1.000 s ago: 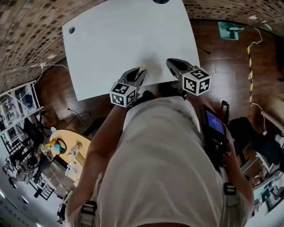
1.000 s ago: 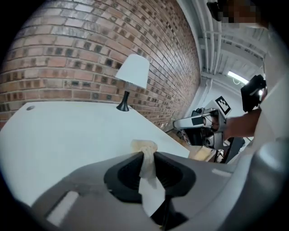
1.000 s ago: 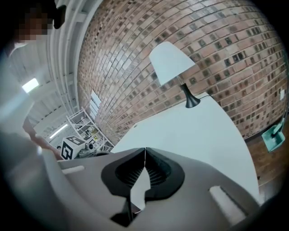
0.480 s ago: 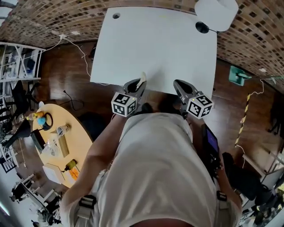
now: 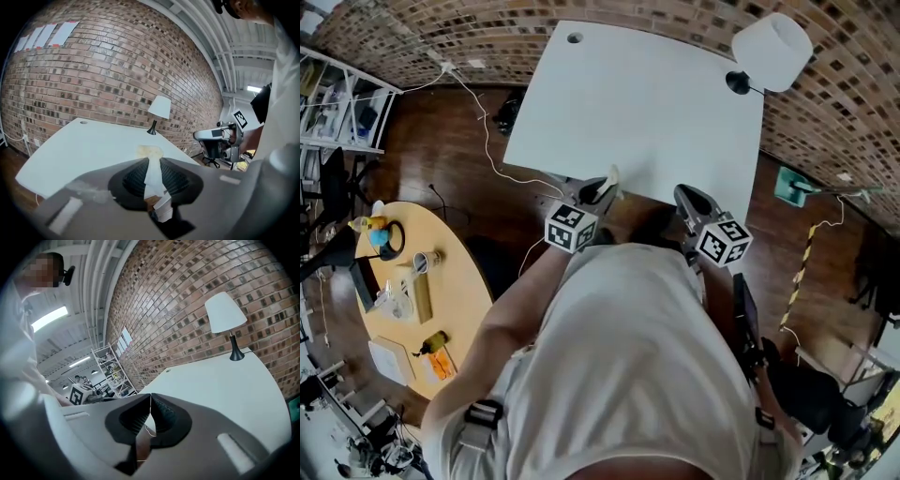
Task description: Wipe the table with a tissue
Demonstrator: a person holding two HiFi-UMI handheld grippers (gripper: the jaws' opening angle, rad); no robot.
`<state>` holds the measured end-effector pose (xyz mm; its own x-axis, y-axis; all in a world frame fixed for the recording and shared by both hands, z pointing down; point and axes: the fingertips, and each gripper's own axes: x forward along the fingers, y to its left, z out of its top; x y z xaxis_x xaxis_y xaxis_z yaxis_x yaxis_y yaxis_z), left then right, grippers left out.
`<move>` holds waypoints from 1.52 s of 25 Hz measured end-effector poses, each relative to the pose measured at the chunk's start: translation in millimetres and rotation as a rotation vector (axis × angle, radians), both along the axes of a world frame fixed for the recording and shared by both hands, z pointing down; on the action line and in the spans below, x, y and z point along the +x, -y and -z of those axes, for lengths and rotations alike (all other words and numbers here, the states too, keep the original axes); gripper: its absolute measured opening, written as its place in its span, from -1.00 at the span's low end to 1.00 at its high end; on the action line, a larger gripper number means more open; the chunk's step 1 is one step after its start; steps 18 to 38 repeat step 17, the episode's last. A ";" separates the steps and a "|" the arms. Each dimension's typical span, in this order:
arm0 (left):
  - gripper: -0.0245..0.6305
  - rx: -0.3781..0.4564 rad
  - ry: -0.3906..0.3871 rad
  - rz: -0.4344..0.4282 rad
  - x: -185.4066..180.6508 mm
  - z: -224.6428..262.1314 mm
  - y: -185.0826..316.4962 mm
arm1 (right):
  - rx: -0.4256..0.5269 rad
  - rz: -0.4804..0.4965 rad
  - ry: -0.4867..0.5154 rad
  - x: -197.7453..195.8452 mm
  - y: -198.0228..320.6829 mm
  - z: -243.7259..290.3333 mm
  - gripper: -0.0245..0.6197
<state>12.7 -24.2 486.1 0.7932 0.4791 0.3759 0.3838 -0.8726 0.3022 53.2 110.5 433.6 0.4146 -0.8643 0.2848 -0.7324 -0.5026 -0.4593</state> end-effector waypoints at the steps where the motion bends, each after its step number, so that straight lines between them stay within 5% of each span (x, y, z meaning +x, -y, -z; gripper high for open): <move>1: -0.71 -0.008 -0.010 0.002 -0.9 2.4 -0.7 | -0.006 0.001 -0.003 -3.7 -0.1 -0.4 -0.90; 8: -0.71 -0.054 -0.042 0.003 -1.4 21.7 -32.7 | -0.049 0.011 0.001 -14.8 -26.5 1.0 -0.90; 17: -0.71 -0.048 -0.018 0.047 -38.5 8.9 -8.8 | -0.049 0.048 -0.005 -44.1 -12.2 -10.5 -0.90; 38: -0.71 -0.048 -0.018 0.047 -38.5 8.9 -8.8 | -0.049 0.048 -0.005 -44.1 -12.2 -10.5 -0.90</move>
